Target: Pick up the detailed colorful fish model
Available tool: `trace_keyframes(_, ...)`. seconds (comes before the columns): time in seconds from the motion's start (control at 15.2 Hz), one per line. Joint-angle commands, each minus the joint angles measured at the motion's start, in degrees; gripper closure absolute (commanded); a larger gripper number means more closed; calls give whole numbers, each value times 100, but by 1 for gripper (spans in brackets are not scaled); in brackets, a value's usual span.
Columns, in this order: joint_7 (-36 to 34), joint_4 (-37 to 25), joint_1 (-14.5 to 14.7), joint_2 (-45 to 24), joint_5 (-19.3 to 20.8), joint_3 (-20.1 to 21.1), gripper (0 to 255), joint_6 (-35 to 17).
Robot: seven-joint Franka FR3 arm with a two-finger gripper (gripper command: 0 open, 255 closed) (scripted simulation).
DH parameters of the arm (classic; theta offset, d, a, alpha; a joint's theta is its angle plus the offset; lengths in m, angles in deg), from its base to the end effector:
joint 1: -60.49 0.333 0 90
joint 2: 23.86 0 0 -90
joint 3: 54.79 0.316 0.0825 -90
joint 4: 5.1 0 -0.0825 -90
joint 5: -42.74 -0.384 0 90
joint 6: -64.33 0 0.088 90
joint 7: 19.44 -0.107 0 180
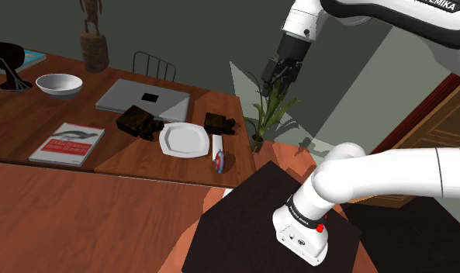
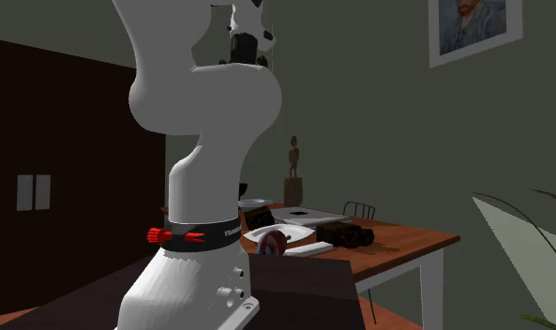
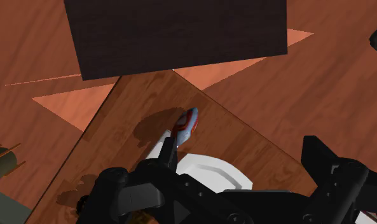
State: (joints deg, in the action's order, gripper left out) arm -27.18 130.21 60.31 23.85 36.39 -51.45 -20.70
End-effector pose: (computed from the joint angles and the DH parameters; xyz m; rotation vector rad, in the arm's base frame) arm 0.2842 0.0342 0.5940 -3.0739 0.1429 0.0791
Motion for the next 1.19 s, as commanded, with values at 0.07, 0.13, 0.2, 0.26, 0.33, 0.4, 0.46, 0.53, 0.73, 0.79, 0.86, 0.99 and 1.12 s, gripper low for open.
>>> trace_keyframes(0.07,-10,181,-26,-12,-5,-5,0,-205)
trace_keyframes(0.13,-21,355,-52,-33,-11,-10,0,-412)
trace_keyframes(0.2,-30,524,-78,-62,-18,-14,0,-622)
trace_keyframes(0.26,-40,686,-104,-101,-25,-19,0,-835)
trace_keyframes(0.33,-49,841,-130,-150,-32,-23,0,-1051)
trace_keyframes(0.4,-57,990,-156,-209,-41,-27,0,-1271)
trace_keyframes(0.46,-65,1132,-182,-278,-50,-32,0,-1494)
trace_keyframes(0.53,-72,1266,-208,-358,-61,-35,0,-1720)
trace_keyframes(0.73,-88,1626,-283,-665,-97,-49,0,-2423)
trace_keyframes(0.79,-92,1730,-306,-790,-111,-55,0,-2664)
trace_keyframes(0.86,-94,1826,-330,-928,-127,-60,0,-2910)
trace_keyframes(0.99,-95,1991,-374,-1240,-163,-73,0,-3410)
trace_keyframes(1.12,-90,2120,-410,-1600,-205,-92,0,-3922)
